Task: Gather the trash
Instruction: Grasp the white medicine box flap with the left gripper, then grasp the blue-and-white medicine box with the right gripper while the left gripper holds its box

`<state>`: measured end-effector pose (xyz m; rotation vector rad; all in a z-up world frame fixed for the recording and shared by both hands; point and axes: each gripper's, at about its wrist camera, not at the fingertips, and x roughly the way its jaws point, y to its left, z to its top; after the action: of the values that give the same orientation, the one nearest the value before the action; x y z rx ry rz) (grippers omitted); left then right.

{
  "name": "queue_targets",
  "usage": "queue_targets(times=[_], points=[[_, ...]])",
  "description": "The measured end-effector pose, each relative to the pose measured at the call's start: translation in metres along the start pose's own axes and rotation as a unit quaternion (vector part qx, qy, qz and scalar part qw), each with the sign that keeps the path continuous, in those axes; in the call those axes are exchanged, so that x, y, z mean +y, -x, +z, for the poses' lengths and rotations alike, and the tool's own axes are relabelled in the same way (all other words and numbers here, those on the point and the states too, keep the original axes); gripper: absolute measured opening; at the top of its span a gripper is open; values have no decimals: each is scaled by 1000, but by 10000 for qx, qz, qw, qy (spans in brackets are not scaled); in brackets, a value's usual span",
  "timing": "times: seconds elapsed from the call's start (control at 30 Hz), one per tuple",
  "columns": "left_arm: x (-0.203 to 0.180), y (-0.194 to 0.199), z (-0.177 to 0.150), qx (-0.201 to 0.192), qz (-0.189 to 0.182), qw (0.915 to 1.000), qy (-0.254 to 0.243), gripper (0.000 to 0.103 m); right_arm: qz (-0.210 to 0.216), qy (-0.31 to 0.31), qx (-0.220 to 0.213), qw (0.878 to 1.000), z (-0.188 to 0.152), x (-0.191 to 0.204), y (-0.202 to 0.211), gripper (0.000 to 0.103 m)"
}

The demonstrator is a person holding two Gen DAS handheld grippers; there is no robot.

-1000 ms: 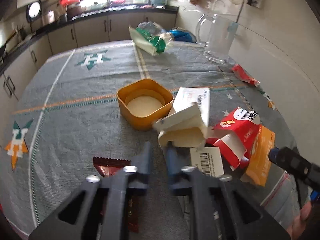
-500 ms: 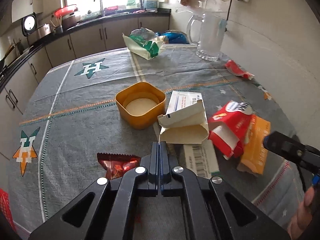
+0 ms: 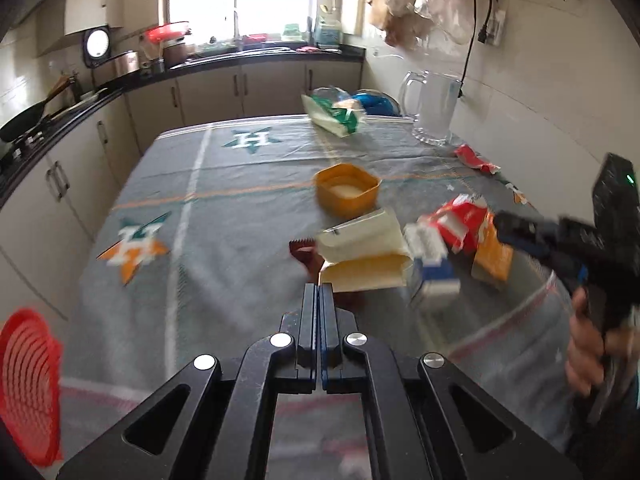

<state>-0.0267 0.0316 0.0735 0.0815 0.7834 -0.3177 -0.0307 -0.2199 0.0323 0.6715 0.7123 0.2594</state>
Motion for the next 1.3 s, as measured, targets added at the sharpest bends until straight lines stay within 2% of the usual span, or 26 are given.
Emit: queue_targets(times=[0.07, 0.13, 0.17, 0.2, 0.23, 0.27, 0.4, 0.5, 0.57, 0.63, 0.7, 0.73, 0.8, 0.83, 0.9, 0.97, 1.17, 1.23, 1.3], points=[[7, 11, -16, 39, 6, 10000, 8, 1, -16, 24, 11, 10000, 0, 1, -1, 41], [10, 18, -32, 128, 70, 9998, -157, 6, -40, 63, 21, 10000, -1, 3, -3, 41], [10, 19, -37, 177, 124, 9995, -220, 28, -46, 91, 27, 9999, -1, 4, -4, 41], [10, 21, -40, 205, 178, 9993, -265, 60, -59, 113, 26, 9999, -1, 4, -4, 41], [10, 25, -43, 86, 215, 9993, -308, 67, -87, 144, 20, 9999, -1, 5, -5, 41], [9, 31, -46, -97, 278, 9989, -377, 67, -110, 167, 18, 9998, -1, 6, -5, 41], [4, 33, -45, -102, 71, 9990, -431, 67, -196, 190, -5, 9996, -2, 5, -5, 41], [-2, 24, -46, -6, -23, 10000, -82, 67, -236, 169, -9, 9996, -1, 3, -6, 41], [-9, 16, -49, -31, 154, 9997, 211, 68, -232, 171, 4, 9996, -1, 3, -7, 41], [-17, 2, -51, 137, 365, 9988, 285, 68, -227, 189, -3, 9996, -1, 4, -6, 41], [-24, -6, -53, 118, 560, 9980, 263, 67, -230, 214, -7, 9995, -2, 5, -6, 41], [-30, -10, -52, 157, 553, 9982, 193, 64, -229, 226, -2, 9995, -2, 6, -6, 41], [-34, -15, -51, 217, 681, 9973, 153, 36, -224, 246, 13, 9994, -3, 6, -7, 41], [-34, -18, -50, 232, 718, 9970, 189, 33, -221, 261, 15, 9994, -3, 7, -7, 41], [-31, -23, -47, 300, 714, 9964, 343, 16, -227, 292, 13, 9993, -4, 8, -7, 41], [-24, -22, -46, 289, 696, 9958, 526, 6, -224, 340, 6, 9992, -4, 10, -7, 41], [-3, -15, -51, 218, 576, 9944, 862, 3, -190, 537, 154, 9983, -8, 18, -15, 41], [4, -7, -53, 99, 569, 9936, 971, 3, -183, 649, 203, 9975, -10, 23, -17, 48], [9, 0, -53, -18, 658, 9929, 994, 3, -208, 801, 275, 9962, -14, 29, -22, 51]])
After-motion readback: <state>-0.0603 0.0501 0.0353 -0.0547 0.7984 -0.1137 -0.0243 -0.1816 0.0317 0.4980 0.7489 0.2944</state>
